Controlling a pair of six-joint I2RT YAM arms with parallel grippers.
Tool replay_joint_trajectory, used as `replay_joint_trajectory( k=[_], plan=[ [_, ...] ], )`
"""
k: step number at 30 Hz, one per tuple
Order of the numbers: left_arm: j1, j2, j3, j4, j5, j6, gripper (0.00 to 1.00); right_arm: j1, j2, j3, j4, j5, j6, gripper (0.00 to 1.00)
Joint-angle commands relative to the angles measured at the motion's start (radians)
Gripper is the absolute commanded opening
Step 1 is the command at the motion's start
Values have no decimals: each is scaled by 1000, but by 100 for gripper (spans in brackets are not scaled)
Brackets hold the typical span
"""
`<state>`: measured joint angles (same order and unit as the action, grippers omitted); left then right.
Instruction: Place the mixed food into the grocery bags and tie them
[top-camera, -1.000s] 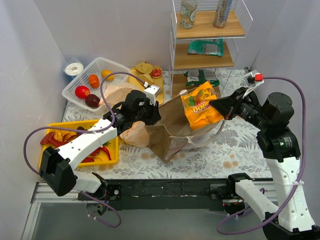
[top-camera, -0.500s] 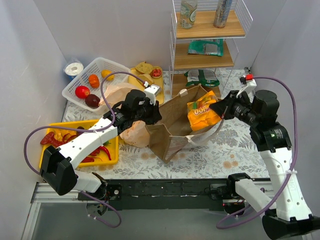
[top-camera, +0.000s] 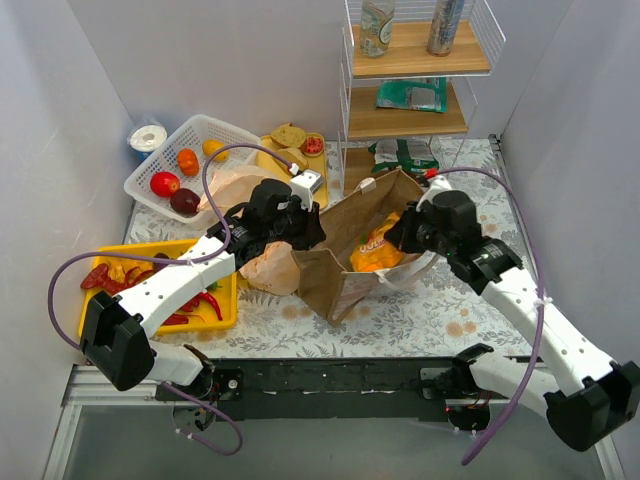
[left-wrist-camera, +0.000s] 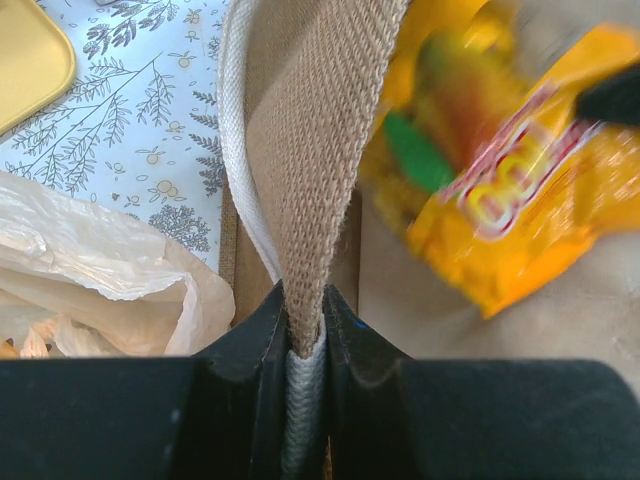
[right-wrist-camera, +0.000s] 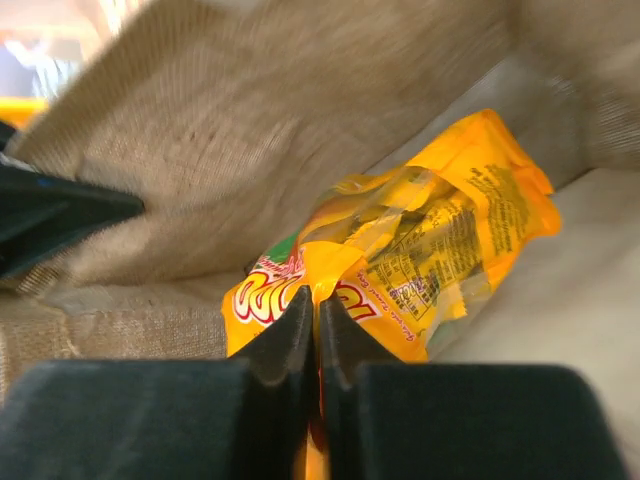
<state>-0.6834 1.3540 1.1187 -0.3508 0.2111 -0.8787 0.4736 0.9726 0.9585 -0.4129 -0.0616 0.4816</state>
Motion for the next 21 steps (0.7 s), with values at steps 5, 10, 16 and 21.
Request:
replay_joint_trajectory(
  k=[5, 10, 16, 21],
  plan=[
    [1, -7, -5, 32, 2, 9, 0, 154, 43, 66, 96, 186, -26, 95],
    [1, -3, -3, 30, 10, 4, 0, 154, -26, 175, 25, 264, -123, 95],
    [1, -12, -2, 32, 2, 3, 0, 119, 30, 408, -50, 339, -294, 88],
    [1, -12, -3, 29, 1, 3, 0, -79, 237, 657, -17, 112, -354, 80]
  ],
)
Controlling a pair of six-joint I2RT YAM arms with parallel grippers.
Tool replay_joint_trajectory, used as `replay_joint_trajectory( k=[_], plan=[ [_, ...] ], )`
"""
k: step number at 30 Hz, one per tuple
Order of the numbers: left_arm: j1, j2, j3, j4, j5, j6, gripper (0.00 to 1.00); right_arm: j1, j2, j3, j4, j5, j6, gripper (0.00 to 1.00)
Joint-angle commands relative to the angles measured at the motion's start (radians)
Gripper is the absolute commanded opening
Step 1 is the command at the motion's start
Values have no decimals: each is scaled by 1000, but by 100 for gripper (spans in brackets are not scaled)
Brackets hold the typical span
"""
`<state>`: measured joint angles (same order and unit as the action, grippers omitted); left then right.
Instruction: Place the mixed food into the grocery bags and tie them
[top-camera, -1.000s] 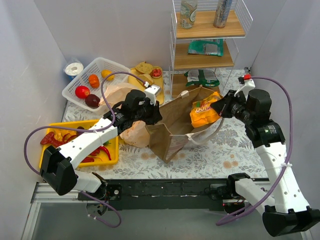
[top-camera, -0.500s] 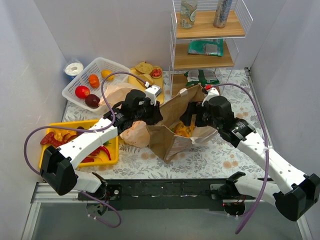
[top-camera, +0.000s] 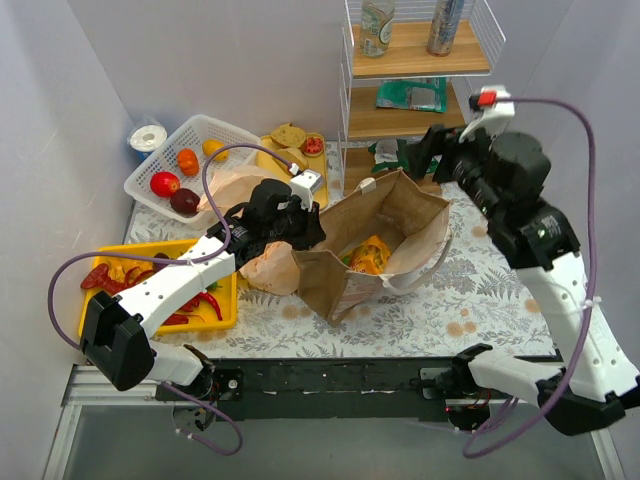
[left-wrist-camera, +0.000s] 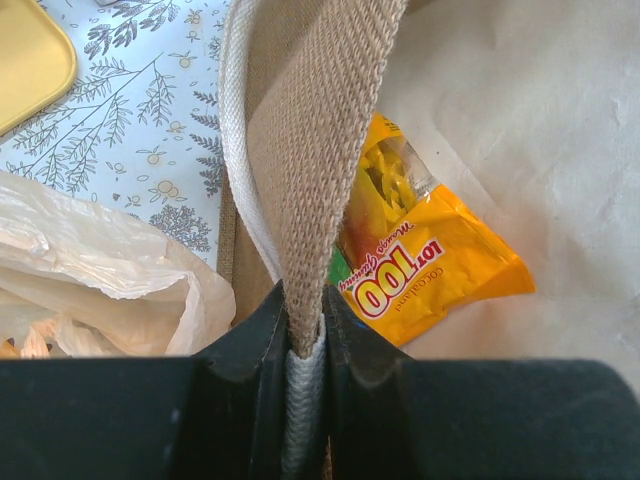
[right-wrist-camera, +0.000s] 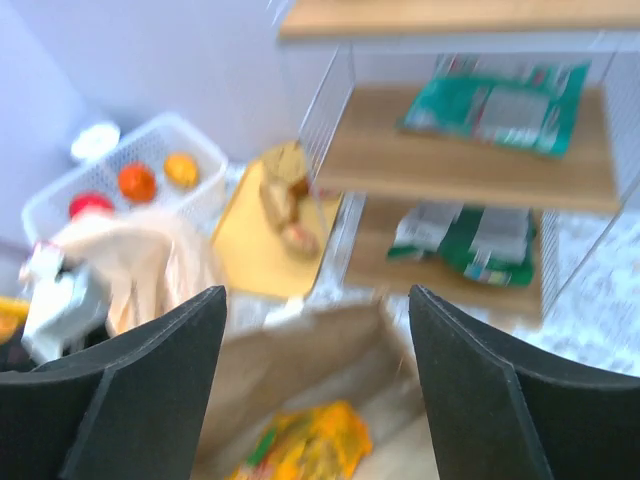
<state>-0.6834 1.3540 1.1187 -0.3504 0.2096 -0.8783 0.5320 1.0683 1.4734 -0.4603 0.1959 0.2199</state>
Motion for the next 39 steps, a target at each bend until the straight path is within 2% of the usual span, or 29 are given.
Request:
replay_joint_trajectory(
  k=[1, 5, 10, 14, 17, 26, 39],
  plan=[
    [1, -12, -3, 28, 1, 2, 0, -173, 169, 172, 47, -186, -103, 79],
    [1, -4, -3, 28, -10, 7, 0, -272, 301, 292, 116, -297, -149, 79],
    [1, 8, 4, 14, -7, 7, 0, -336, 450, 438, 199, -385, -166, 81],
    [1, 11, 4, 14, 7, 6, 0, -356, 507, 450, 348, -374, -177, 87],
    [1, 11, 4, 14, 4, 7, 0, -362, 547, 459, 399, -349, -178, 89],
    [1, 30, 4, 13, 2, 10, 0, -389, 734, 608, 430, -274, -191, 93],
    [1, 51, 9, 5, 8, 13, 0, -438, 828, 634, 486, -285, -166, 95]
  ],
)
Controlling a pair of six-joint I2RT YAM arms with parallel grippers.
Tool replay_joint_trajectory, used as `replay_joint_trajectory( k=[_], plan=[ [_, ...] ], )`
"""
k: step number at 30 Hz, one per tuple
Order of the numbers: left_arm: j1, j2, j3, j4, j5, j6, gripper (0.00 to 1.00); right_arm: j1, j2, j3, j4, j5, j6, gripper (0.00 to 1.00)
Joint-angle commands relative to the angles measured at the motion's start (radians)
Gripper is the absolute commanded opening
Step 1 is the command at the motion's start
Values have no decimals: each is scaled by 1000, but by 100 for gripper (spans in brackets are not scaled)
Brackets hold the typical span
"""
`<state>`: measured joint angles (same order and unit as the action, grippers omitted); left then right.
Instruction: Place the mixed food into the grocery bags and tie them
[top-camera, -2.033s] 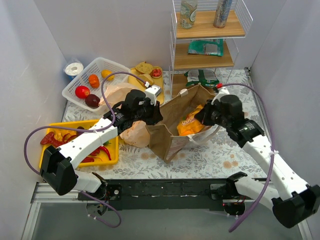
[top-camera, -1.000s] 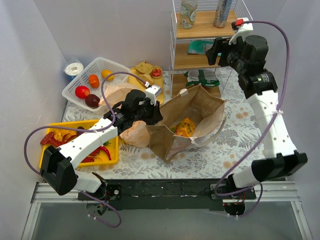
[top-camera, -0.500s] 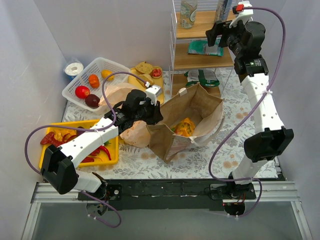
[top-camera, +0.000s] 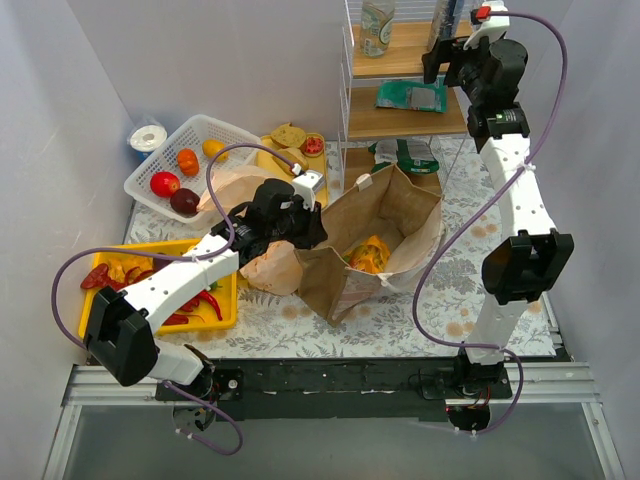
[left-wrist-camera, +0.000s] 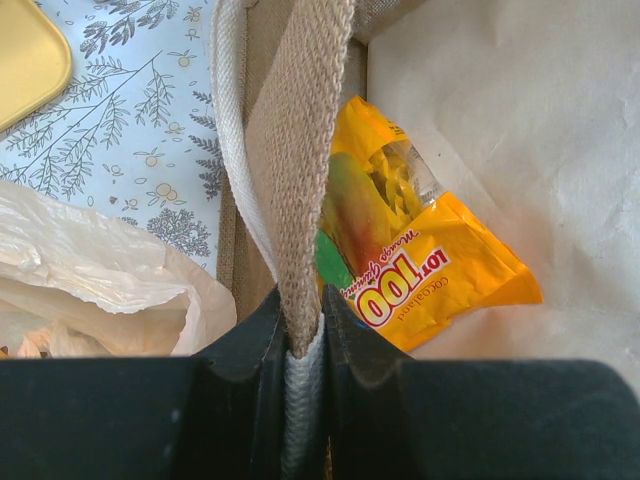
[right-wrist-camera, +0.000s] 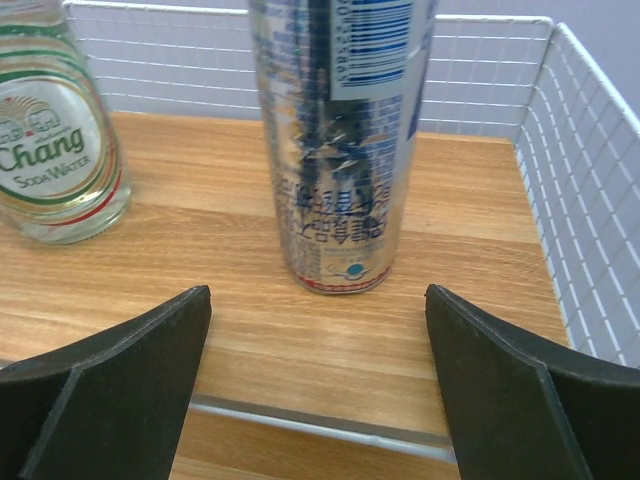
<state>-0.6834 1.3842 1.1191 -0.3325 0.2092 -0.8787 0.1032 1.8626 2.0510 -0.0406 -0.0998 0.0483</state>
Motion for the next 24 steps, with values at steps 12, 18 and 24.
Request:
replay_joint_trajectory(
  k=[12, 18, 24],
  plan=[
    [1, 35, 8, -17, 10, 17, 0, -17, 171, 184, 82, -37, 30, 90],
    [1, 49, 10, -19, 12, 17, 0, -19, 202, 205, 133, -54, 33, 81],
    [1, 65, 11, -23, 10, 18, 0, -17, 199, 205, 182, -95, 25, 45]
  ],
)
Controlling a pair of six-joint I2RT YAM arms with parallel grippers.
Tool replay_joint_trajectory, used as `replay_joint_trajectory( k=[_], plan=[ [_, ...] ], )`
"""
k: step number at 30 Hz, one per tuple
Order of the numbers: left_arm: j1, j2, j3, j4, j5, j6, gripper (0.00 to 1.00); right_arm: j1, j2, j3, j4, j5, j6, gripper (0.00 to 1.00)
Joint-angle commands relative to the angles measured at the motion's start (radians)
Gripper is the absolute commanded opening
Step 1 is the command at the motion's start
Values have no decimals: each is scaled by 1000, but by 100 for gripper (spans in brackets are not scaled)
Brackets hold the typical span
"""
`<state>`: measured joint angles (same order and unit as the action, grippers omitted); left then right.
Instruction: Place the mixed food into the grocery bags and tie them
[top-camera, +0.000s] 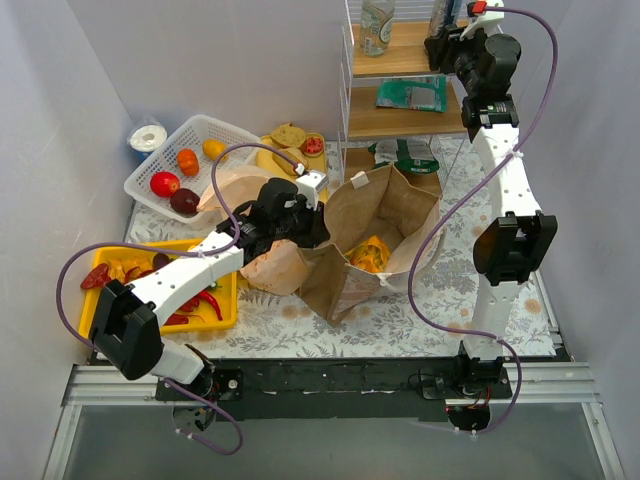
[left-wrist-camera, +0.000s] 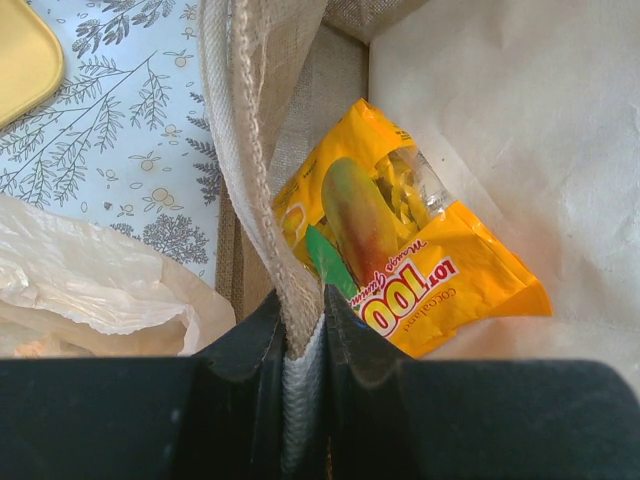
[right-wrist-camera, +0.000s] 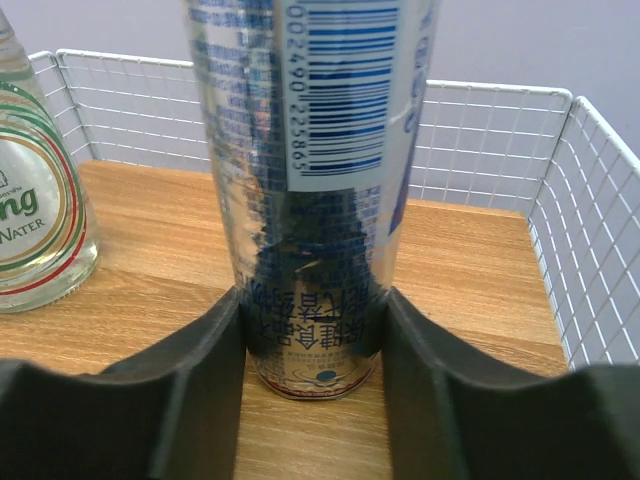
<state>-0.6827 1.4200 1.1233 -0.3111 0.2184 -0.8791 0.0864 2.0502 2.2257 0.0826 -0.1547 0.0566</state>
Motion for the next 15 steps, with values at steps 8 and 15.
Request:
replay_joint_trajectory(
  k=[8, 15],
  plan=[
    [0, 31, 12, -48, 13, 11, 0, 4, -71, 5, 111, -74, -8, 15],
    [0, 13, 9, -48, -8, 14, 0, 9, -156, 6, 135, -77, -8, 1]
  ],
)
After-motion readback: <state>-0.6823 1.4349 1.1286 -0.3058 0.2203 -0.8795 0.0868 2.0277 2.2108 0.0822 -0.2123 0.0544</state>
